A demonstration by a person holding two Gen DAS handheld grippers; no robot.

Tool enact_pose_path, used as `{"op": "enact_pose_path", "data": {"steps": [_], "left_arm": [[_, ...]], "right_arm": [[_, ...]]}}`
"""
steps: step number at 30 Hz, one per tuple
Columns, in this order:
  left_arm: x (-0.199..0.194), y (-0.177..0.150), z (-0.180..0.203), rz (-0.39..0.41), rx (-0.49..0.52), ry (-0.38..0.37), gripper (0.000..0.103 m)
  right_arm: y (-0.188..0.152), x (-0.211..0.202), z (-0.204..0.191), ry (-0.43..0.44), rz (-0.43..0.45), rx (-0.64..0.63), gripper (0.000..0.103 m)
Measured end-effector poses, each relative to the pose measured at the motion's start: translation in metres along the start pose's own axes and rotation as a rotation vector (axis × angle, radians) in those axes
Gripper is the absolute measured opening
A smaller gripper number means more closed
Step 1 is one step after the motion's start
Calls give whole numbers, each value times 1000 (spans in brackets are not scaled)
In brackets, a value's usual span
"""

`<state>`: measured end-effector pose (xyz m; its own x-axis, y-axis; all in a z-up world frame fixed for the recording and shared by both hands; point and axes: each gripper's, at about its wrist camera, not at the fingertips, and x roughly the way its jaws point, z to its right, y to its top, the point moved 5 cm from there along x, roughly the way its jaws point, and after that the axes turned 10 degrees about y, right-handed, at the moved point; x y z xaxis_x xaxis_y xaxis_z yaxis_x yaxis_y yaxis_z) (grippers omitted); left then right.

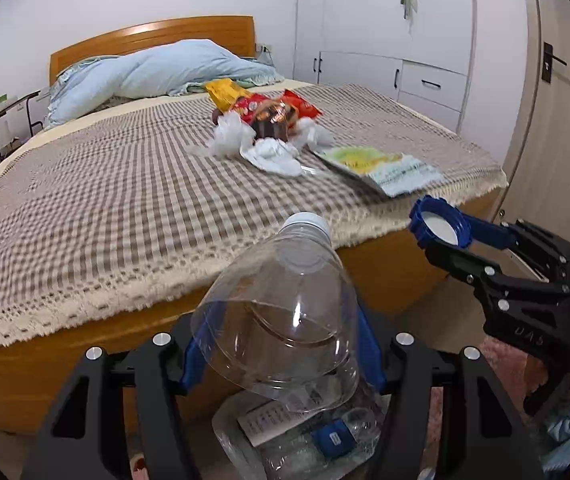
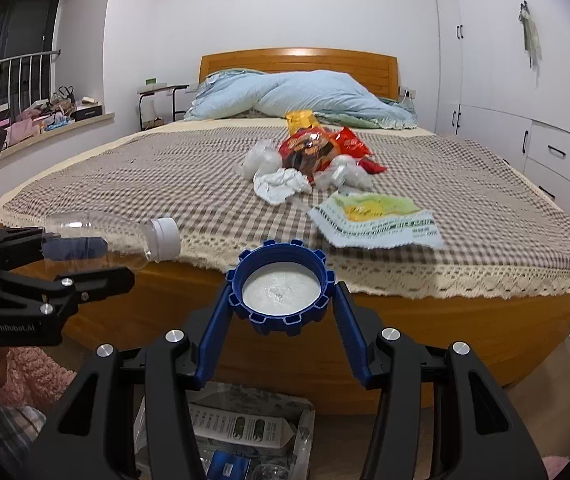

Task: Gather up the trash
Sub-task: 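Carry the clear bottle with left while right carries the blue cap ring down to the bag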

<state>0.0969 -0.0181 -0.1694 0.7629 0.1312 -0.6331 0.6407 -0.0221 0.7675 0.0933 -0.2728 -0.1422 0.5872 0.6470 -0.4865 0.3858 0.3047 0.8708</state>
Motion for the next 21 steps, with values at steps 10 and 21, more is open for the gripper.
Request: {"op": "enact_pose_path", "data": {"steps": [10,21], "left_arm": [[16,-32,6,-29,44,11,59],[39,-60,9,-118,96,7,59]], "right_arm": [[-32,13,-7,8,-112,3,50],[-74,34,-9,7,-257,14,50]]}}
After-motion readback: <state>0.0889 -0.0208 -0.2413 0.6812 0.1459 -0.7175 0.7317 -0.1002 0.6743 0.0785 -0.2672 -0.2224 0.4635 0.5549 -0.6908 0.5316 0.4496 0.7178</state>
